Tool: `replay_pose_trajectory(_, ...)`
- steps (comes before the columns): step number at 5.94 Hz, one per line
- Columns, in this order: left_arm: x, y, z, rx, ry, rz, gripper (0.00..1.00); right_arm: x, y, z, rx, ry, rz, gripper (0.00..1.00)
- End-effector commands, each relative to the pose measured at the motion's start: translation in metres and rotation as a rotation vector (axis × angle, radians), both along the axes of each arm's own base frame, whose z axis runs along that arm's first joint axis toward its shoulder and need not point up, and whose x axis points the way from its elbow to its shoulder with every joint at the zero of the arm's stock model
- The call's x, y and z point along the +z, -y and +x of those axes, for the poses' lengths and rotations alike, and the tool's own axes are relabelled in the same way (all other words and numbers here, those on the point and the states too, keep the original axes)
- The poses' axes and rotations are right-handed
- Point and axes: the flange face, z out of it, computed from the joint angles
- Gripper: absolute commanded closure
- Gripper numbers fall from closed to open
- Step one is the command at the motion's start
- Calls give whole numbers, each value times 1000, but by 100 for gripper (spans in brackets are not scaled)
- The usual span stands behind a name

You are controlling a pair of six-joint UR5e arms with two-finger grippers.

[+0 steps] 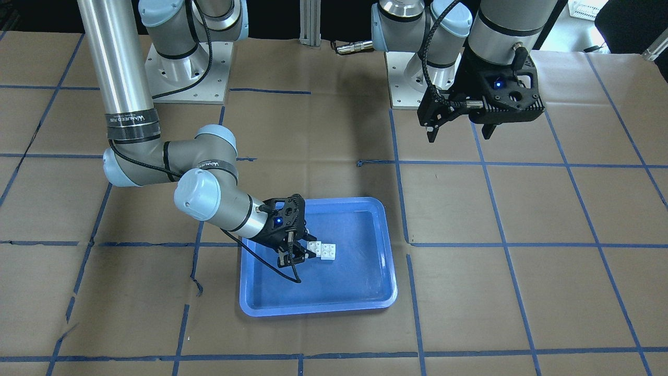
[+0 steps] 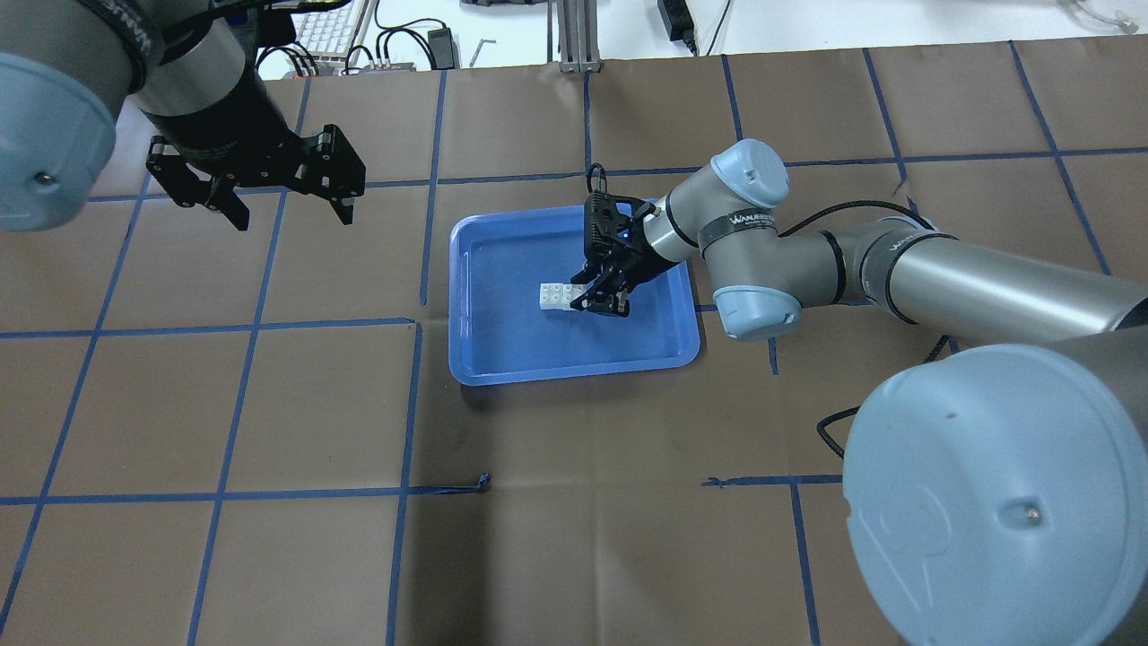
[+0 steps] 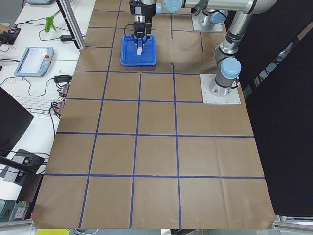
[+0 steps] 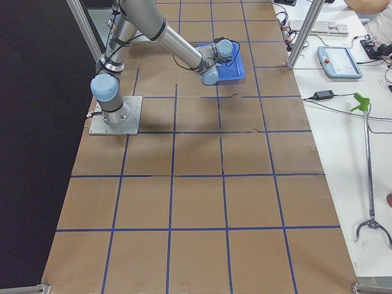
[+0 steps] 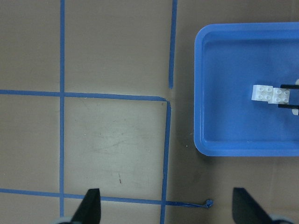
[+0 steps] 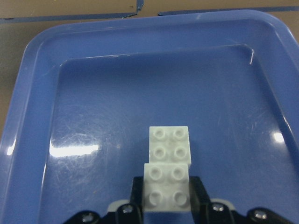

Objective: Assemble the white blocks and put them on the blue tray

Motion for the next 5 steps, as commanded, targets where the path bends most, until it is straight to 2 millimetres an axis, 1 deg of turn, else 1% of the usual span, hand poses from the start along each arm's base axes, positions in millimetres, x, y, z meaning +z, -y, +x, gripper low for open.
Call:
replay_pose_trajectory(1,0,0,0,0,0,1,0,0,0,0,1,6,-4,64)
replay_pose_trajectory(2,-1,0,0,0,0,1,0,-1,0,0,0,3,-3,64)
replay_pose_trajectory(4,-1,0,0,0,0,1,0,-10,1,0,-1,2,1,64)
replay_pose_trajectory(5,-3,0,0,0,0,-2,0,-8,2,1,-4,6,2,64)
